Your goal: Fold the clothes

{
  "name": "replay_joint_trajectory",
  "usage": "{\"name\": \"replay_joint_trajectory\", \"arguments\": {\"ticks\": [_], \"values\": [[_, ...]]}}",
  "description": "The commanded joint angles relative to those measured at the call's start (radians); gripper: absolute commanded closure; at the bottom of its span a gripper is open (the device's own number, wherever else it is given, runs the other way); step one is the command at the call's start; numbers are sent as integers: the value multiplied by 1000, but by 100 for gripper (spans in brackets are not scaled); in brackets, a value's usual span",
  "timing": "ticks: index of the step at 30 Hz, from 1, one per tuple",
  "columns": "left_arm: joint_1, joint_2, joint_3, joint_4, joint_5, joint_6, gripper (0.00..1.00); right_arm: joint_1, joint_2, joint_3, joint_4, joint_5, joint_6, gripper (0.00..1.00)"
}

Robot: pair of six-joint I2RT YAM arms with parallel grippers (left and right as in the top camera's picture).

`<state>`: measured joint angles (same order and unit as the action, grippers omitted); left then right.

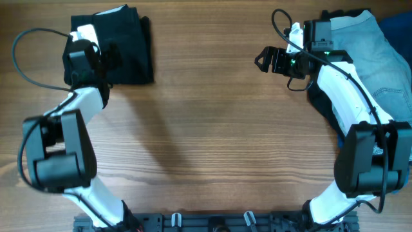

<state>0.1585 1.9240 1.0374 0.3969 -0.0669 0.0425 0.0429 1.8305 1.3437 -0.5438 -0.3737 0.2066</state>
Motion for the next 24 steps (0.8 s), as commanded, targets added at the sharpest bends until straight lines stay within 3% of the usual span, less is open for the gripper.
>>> {"name": "replay_joint_trajectory", "arguments": {"ticks": [1,7,16,19,24], "values": [[2,135,-3,99,79,143,0,2,-21,6,-3,-8,-20,0],[2,269,-3,189,100,145,0,2,-21,6,0,-8,-15,0],[103,279,-3,183,86,145,0,2,-21,6,6,-8,0,0],[160,279,-3,171,163,191,0,2,-21,6,12,-8,3,0],[180,280,-3,171,164,190,0,2,-21,6,19,-8,6,0]]}}
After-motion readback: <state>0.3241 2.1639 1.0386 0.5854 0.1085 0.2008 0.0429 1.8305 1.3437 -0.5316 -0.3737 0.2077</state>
